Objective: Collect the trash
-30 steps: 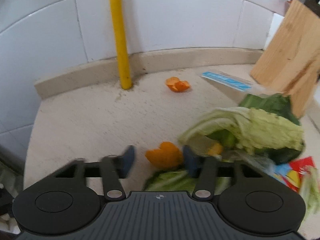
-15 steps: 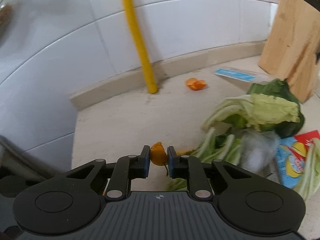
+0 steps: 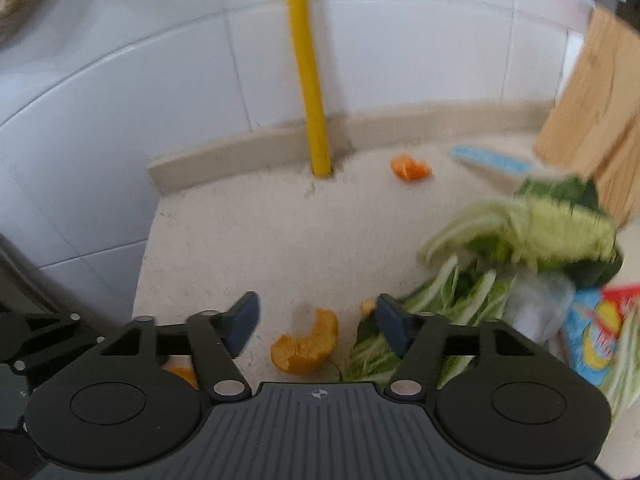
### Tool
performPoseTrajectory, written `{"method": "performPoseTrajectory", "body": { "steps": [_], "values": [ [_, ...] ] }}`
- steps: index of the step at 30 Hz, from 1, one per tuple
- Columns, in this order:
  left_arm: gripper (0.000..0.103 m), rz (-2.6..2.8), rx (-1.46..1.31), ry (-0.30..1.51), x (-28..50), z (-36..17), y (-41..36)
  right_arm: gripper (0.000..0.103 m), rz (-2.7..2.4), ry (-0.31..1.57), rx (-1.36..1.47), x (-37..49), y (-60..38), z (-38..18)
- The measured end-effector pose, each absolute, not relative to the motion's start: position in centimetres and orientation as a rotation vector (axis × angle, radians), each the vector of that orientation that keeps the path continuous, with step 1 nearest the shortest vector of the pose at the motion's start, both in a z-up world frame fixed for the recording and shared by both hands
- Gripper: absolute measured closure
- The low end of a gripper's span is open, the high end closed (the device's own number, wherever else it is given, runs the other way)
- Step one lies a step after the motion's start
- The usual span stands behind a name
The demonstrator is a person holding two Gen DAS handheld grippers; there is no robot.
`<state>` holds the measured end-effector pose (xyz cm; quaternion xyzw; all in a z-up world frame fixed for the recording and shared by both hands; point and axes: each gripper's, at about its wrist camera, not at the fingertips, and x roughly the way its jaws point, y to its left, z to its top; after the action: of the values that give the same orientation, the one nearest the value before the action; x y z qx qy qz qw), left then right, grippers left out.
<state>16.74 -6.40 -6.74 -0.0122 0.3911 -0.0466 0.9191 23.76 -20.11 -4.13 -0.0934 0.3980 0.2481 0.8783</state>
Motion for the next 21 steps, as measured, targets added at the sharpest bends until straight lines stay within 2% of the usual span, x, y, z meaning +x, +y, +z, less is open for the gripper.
{"method": "performPoseTrajectory", "body": {
  "steps": [2,5,6,7,8,9,10,12,15,21],
  "values": [
    [0.057,-0.094,-0.016,0.803,16.8,-6.7,-6.5,0.022,0.523,0.816,-0.248,23.6,-19.6,-4.3],
    [0.058,-0.094,-0.016,0.8,16.7,-6.8,-6.6,0.029,0.52,0.867,-0.247,24.1,-19.3,-5.2],
    [0.06,-0.093,-0.013,0.798,16.6,-6.8,-6.6,0.035,0.523,0.876,-0.241,24.2,-19.3,-5.4],
    [0.07,-0.095,-0.015,0.797,16.6,-6.7,-6.6,0.04,0.525,0.885,-0.243,24.2,-19.2,-5.5],
    [0.077,-0.099,-0.021,0.796,16.5,-6.7,-6.6,0.056,0.521,0.902,-0.25,24.3,-19.1,-5.7],
    [0.086,-0.1,-0.027,0.798,16.4,-6.6,-6.6,0.063,0.513,0.926,-0.255,24.4,-19.0,-6.0],
    [0.089,-0.099,-0.037,0.802,16.4,-6.6,-6.5,0.066,0.516,0.933,-0.249,24.2,-19.0,-6.1],
    [0.092,-0.097,-0.057,0.803,16.3,-6.6,-6.3,0.079,0.517,0.93,-0.266,23.5,-18.7,-5.9],
    [0.094,-0.099,-0.078,0.81,16.2,-6.4,-6.1,0.089,0.529,0.936,-0.232,22.7,-18.9,-5.1],
    [0.094,-0.097,-0.104,0.8,15.6,-5.8,-5.7,0.092,0.531,0.936,-0.136,21.0,-20.4,-3.6]
  ]
}}
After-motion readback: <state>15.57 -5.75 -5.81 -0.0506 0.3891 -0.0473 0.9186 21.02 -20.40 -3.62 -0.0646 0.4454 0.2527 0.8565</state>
